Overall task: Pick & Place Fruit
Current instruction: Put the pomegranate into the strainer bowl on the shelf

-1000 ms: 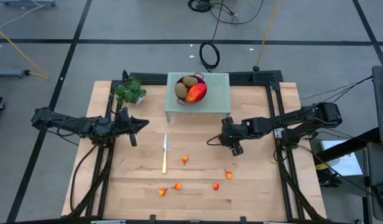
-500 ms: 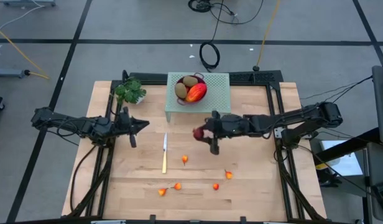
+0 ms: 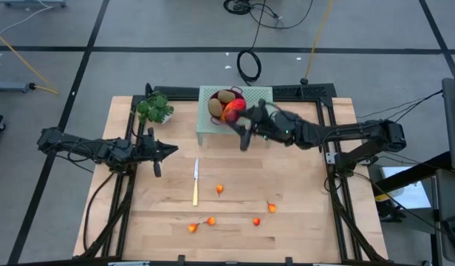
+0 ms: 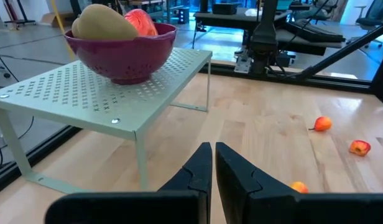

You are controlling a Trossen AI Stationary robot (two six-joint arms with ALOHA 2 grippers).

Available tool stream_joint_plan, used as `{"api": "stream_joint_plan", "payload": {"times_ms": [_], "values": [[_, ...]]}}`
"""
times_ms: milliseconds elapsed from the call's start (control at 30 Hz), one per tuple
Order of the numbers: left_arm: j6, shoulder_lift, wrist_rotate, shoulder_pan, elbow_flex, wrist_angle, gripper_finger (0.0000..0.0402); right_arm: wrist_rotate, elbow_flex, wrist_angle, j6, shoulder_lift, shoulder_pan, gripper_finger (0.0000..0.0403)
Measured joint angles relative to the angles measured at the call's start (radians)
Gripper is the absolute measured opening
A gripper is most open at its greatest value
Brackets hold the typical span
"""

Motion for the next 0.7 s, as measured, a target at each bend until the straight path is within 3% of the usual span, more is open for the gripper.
{"api": "stream_joint_plan", "payload": {"times_ms": [333,700], "values": [[-0.008,0.000,0.000,0.000,0.000,0.000,0.0021,0.000,0.103,-0.085,0.035,0.000,-0.122,0.0200],[-0.015,0.000,0.000,0.000,0.000,0.001,0.0021,-0.004,0.107,-0.108,0.031,0.011,-0.175,0.0200]]}}
